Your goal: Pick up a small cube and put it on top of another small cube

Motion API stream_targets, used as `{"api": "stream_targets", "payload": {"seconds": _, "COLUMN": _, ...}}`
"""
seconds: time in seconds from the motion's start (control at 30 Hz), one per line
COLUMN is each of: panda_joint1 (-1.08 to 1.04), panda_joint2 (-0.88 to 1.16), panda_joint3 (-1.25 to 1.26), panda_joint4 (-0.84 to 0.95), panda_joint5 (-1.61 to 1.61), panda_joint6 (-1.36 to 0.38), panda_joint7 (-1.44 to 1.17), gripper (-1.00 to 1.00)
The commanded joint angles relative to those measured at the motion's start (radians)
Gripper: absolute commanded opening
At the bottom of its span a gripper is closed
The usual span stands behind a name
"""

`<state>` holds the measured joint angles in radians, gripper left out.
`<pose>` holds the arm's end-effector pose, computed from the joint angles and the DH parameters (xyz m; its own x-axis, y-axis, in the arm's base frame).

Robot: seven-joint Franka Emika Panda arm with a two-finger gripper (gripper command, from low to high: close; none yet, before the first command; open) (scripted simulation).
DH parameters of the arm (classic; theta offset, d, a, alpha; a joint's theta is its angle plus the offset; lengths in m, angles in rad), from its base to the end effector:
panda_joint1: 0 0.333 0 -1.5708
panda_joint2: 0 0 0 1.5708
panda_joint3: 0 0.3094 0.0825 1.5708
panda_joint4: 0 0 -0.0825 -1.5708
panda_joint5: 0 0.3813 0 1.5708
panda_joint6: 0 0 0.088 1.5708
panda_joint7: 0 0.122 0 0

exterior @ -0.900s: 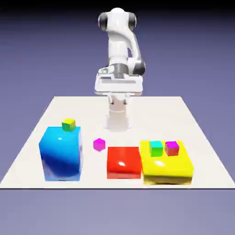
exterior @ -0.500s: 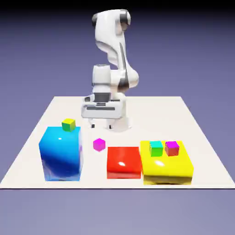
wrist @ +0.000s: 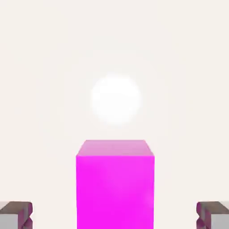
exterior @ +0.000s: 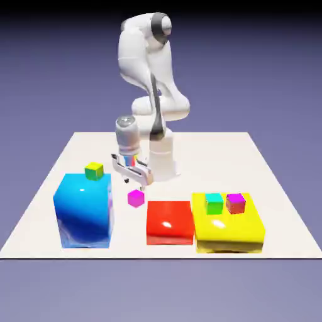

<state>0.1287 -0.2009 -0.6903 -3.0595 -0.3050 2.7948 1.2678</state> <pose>0.2523 -0.1164 0.1719 0.0475 -0.9962 -0.0732 -0.9966 -0.0522 0.0631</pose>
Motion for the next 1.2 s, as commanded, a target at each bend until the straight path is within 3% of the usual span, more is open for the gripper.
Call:
{"api": "stream_targets", "payload": {"seconds": 0.0, "panda_joint1": -0.017, "panda_joint2": 0.016, "panda_joint3": 0.031, "panda_joint4": 0.003, "panda_joint5": 0.044, "panda_joint6": 0.012, "panda_joint7": -0.03, "gripper": 0.0}}
{"api": "stream_targets", "payload": {"seconds": 0.8, "panda_joint1": -0.408, "panda_joint2": 0.393, "panda_joint3": 0.745, "panda_joint4": 0.065, "panda_joint5": 1.045, "panda_joint6": 0.292, "panda_joint7": -0.713, "gripper": 0.0}}
{"api": "stream_targets", "payload": {"seconds": 0.83, "panda_joint1": -0.408, "panda_joint2": 0.393, "panda_joint3": 0.745, "panda_joint4": 0.065, "panda_joint5": 1.045, "panda_joint6": 0.292, "panda_joint7": -0.713, "gripper": -1.0}}
{"api": "stream_targets", "payload": {"seconds": 1.17, "panda_joint1": -0.256, "panda_joint2": 0.246, "panda_joint3": 0.466, "panda_joint4": 0.041, "panda_joint5": 0.654, "panda_joint6": 0.183, "panda_joint7": -0.446, "gripper": -1.0}}
